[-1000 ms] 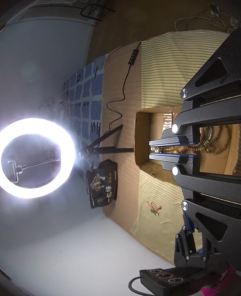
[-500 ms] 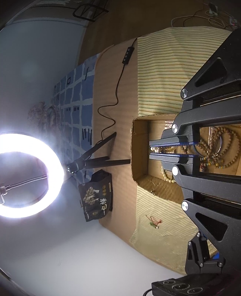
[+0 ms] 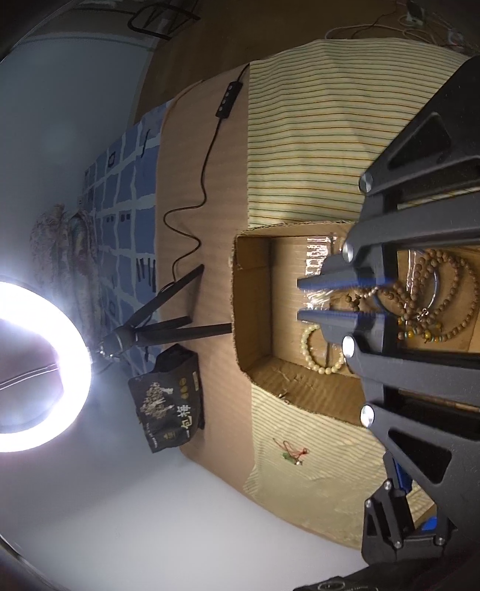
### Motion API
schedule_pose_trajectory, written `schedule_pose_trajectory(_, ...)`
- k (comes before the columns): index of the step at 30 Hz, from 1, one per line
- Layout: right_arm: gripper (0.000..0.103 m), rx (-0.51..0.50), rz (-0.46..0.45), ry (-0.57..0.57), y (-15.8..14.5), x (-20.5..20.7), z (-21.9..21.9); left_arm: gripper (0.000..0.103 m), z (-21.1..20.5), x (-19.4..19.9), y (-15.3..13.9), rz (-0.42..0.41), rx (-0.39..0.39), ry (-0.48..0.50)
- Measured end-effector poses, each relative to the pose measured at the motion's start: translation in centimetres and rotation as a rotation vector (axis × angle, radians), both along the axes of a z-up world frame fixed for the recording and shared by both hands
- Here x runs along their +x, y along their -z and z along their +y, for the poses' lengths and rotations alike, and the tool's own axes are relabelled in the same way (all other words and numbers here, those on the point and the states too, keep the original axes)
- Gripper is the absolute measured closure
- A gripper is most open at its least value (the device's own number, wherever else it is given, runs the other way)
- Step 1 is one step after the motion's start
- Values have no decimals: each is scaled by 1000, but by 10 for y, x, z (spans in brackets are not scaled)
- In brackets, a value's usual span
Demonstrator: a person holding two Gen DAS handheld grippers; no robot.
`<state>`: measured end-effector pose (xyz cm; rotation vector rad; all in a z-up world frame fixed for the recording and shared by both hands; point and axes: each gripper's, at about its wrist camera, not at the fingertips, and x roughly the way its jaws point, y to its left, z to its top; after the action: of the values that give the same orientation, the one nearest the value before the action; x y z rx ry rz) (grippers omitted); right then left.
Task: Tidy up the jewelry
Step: 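Lower the pearl and pearl strand into the box and open both tools, then move both tools from the box back over the green pendant on red cord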
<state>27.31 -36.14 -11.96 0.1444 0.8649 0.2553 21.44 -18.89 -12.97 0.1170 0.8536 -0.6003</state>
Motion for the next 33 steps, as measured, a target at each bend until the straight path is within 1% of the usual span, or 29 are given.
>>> schedule_pose_trajectory(1,64,-8,1,8,1,-1,0,47,1,-1,-1,-6,-1,-4)
schedule_pose_trajectory(2,47,-12,-7,15,1,-2,0,47,1,-1,-1,-11,3,-8)
schedule_pose_trajectory(3,37,-13,-14,18,0,-3,0,46,1,-2,-1,-16,12,-11)
schedule_pose_trajectory(6,28,-27,-22,29,0,-4,1,35,1,-3,-2,-30,31,-21)
schedule_pose_trajectory(8,23,-43,-9,40,2,-3,2,33,1,-4,-2,-42,37,-29)
schedule_pose_trajectory(13,23,-69,10,55,5,-4,4,30,2,-6,-4,-54,46,-36)
schedule_pose_trajectory(22,23,-54,5,68,3,-9,5,29,5,-9,-7,-64,52,-38)
schedule_pose_trajectory(33,23,-59,3,68,2,-17,13,29,27,-11,-12,-72,47,-70)
